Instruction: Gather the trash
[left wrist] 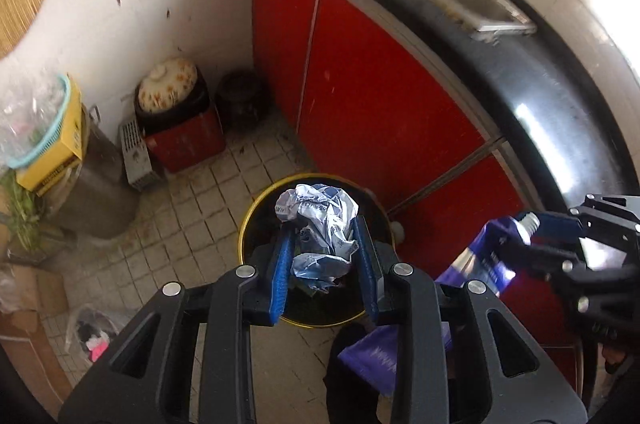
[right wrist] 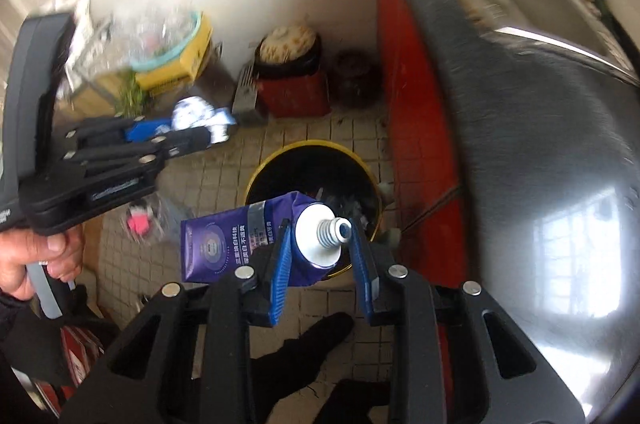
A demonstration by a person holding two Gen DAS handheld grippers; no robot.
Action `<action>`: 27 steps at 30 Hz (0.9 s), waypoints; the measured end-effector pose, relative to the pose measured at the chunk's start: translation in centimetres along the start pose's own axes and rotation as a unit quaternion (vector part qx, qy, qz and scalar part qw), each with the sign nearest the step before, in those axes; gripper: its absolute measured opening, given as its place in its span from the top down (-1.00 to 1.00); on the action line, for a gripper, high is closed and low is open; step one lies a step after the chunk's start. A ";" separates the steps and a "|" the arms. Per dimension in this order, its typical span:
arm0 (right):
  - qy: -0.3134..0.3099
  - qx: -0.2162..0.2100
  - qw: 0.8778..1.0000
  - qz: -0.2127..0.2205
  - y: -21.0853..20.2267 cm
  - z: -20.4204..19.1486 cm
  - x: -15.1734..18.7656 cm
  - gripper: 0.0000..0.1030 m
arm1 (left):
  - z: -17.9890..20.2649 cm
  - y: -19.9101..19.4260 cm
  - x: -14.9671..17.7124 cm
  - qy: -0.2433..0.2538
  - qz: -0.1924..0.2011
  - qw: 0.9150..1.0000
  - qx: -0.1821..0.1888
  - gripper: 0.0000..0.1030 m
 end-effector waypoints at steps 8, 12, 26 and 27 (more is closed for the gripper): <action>-0.031 0.017 0.998 -0.056 7.4 0.8 -0.7 0.44 | 0.0 6.0 1.7 0.000 -0.030 0.999 0.027 0.43; -0.024 0.036 0.997 -0.061 8.5 2.2 -0.7 -0.40 | 0.3 7.0 2.0 -0.003 -0.046 0.998 0.035 -0.37; 0.001 0.055 0.998 0.039 -5.6 1.1 -0.4 -0.81 | 1.5 -1.2 -0.1 0.029 -0.023 0.999 0.000 -0.81; 0.009 0.061 0.997 0.053 -7.8 1.3 -0.1 -0.82 | 2.0 -1.9 -0.4 0.038 -0.023 0.999 0.000 -0.81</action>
Point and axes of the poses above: each gripper's, at about its wrist camera, not at the fingertips, and y roughly the way its jaws point, z to its right, x to its underside, the point moved 10 cm from there along y, roughly the way its jaws point, and after that the axes turned 14 degrees about -x, right-handed, at the moved point
